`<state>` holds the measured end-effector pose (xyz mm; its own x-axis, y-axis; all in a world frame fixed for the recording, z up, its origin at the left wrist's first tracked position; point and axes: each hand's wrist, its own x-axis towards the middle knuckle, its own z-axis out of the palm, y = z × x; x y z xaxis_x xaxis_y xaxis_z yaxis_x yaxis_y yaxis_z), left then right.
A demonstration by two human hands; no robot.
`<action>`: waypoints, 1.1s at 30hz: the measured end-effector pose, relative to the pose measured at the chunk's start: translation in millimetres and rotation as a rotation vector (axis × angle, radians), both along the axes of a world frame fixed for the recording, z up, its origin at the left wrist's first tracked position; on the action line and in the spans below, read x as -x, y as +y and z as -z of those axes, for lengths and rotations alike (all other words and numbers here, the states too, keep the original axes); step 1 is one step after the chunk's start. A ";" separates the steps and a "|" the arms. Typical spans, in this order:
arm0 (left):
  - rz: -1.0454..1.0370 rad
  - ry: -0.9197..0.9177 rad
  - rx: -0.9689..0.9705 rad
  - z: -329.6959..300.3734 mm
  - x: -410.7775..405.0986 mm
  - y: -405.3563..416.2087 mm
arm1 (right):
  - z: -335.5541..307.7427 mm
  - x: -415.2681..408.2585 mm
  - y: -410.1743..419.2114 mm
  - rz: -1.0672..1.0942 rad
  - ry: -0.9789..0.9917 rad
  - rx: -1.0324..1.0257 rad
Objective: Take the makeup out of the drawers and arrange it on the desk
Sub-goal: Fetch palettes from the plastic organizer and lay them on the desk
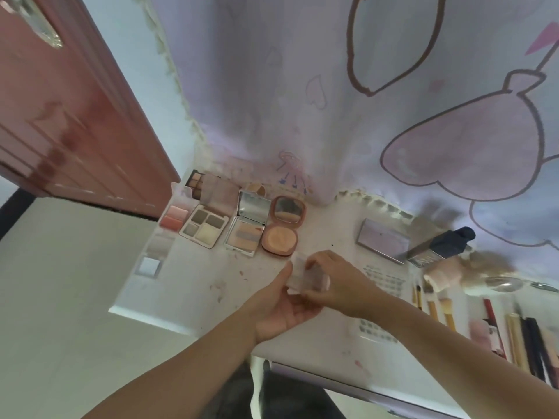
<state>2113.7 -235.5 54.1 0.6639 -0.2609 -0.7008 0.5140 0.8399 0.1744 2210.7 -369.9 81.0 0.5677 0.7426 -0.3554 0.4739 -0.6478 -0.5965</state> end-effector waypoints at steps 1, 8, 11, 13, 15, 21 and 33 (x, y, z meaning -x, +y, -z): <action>-0.021 -0.013 0.014 -1.6 5.0 4.4 | -4.0 1.9 5.3 0.004 0.023 -0.014; -0.170 0.025 0.056 -5.0 51.6 57.7 | -15.9 16.0 64.2 -0.052 0.266 -0.069; -0.202 0.072 0.093 -0.9 78.1 87.1 | -18.4 13.4 102.3 -0.127 0.404 0.009; -0.225 0.122 0.089 3.5 94.2 106.4 | -17.2 8.7 130.0 -0.087 0.436 0.000; -0.259 0.165 0.106 7.4 107.3 124.2 | -12.7 4.4 156.0 -0.026 0.427 -0.028; -0.358 0.289 0.064 17.1 119.2 161.5 | 11.8 8.5 215.7 0.078 0.285 -0.022; -0.398 0.416 0.013 12.8 113.1 184.3 | 29.1 8.7 245.3 -0.027 0.006 0.113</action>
<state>2000.6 -51.2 41.3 0.3815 -0.0576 -0.9226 0.1815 0.9833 0.0136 2202.0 -124.6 51.8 0.5456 0.7127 -0.4409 0.4886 -0.6979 -0.5236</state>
